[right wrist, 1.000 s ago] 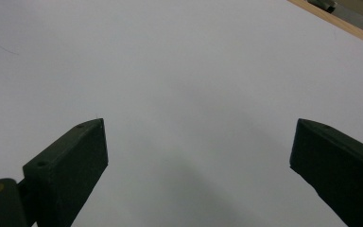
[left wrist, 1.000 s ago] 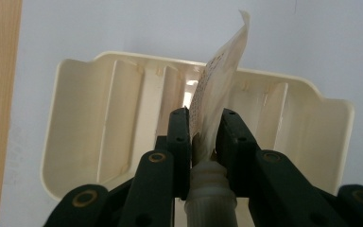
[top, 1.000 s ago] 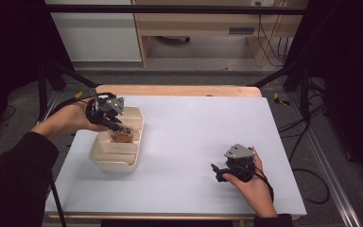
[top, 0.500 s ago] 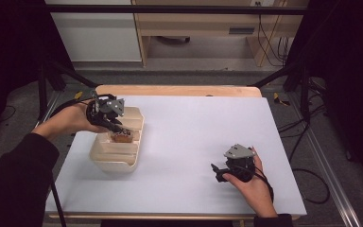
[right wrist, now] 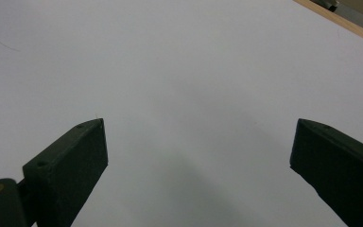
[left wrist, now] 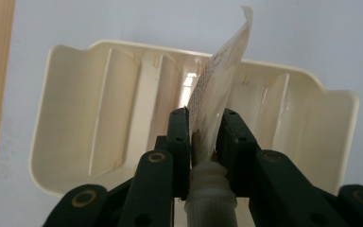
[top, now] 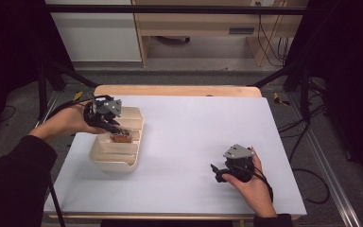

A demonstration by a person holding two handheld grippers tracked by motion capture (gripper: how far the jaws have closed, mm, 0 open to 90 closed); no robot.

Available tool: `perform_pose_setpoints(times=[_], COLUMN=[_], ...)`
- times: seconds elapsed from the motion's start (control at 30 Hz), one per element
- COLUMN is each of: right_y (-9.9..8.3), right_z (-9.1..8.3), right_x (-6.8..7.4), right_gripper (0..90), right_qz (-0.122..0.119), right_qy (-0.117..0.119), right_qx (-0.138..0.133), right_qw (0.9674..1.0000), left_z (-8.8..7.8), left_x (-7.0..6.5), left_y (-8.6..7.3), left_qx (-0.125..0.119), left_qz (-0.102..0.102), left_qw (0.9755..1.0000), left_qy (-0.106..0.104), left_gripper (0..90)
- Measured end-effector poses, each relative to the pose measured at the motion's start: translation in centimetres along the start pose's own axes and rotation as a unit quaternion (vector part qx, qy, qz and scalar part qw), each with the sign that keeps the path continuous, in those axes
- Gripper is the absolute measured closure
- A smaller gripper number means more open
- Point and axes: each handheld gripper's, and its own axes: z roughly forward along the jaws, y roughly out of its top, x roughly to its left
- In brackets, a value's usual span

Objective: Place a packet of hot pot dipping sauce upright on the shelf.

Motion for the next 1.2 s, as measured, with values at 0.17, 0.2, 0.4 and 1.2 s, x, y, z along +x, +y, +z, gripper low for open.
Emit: perform_pose_setpoints(times=[0.17, 0.2, 0.4, 1.2], right_y=[0.0, 0.0, 0.0, 0.0], right_z=[0.0, 0.0, 0.1, -0.1], right_x=[0.0, 0.0, 0.1, 0.0], right_gripper=[5.3, 5.3, 5.3, 5.2], right_qz=[-0.001, -0.002, -0.001, 0.001], right_qy=[0.000, 0.001, 0.001, -0.001], right_qx=[0.001, 0.001, 0.002, -0.001], right_qw=[1.0000, 1.0000, 1.0000, 1.0000], left_z=[0.0, 0.0, 0.0, -1.8], left_x=[-0.3, -0.3, -0.3, -7.1], left_y=[-0.7, -0.8, -1.3, 4.8], left_qx=[0.001, 0.001, 0.002, -0.184], left_qz=[-0.001, -0.005, -0.010, -0.097], left_qw=[1.0000, 1.0000, 0.9999, 0.9714], left_qy=[0.004, 0.005, 0.011, 0.115], left_gripper=[75.6, 75.6, 74.2, 9.4])
